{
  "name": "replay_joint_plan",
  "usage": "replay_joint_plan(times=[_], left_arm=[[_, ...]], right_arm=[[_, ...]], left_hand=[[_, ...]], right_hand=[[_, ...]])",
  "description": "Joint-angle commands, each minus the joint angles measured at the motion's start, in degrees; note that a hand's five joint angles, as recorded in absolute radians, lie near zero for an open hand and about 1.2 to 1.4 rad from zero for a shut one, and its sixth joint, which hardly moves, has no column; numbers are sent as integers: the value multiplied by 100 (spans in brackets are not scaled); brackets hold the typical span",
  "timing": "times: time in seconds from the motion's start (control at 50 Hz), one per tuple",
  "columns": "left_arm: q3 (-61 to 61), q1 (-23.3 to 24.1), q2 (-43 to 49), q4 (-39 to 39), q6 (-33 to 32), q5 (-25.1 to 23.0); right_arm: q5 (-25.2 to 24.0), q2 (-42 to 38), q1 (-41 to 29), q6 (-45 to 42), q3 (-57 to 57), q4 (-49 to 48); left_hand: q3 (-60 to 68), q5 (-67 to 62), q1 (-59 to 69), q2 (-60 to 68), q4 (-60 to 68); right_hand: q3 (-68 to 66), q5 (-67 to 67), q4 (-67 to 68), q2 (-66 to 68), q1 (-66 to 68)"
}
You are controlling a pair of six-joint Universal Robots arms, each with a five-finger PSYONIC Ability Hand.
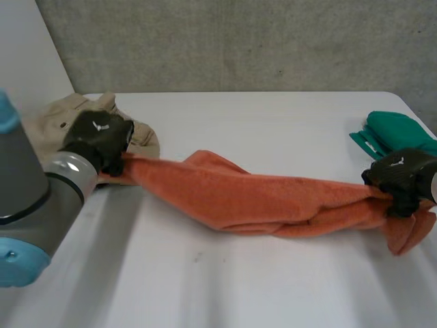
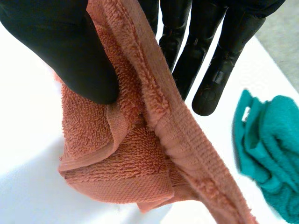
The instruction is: Fold the laundry.
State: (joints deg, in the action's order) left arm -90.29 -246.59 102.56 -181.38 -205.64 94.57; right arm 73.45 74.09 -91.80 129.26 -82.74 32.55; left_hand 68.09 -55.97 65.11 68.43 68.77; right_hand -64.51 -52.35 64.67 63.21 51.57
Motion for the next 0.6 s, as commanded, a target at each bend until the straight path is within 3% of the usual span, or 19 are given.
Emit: replay_joint_plan(times=[0.02,0.26,0.6], left_arm=[[336,5,949,-20,-283,17],[416,58,1002,-3,-283,8],[442,58,923,15,-310,8]], right_arm=[[108,-852,-31,-165,451,76],[73,-967,-30,125,531,59],[117,-800,-4,-191,1058,103]], left_hand=[[1191,-1403,1489,1157,1123],[1191,-1403,1489,1157,1123],[1191,-1403,1489,1157,1123]], right_hand=[[682,466,-699,-552,611],[833,618,-850,-703,460],[1506,1291,-1523,-1376,-213]])
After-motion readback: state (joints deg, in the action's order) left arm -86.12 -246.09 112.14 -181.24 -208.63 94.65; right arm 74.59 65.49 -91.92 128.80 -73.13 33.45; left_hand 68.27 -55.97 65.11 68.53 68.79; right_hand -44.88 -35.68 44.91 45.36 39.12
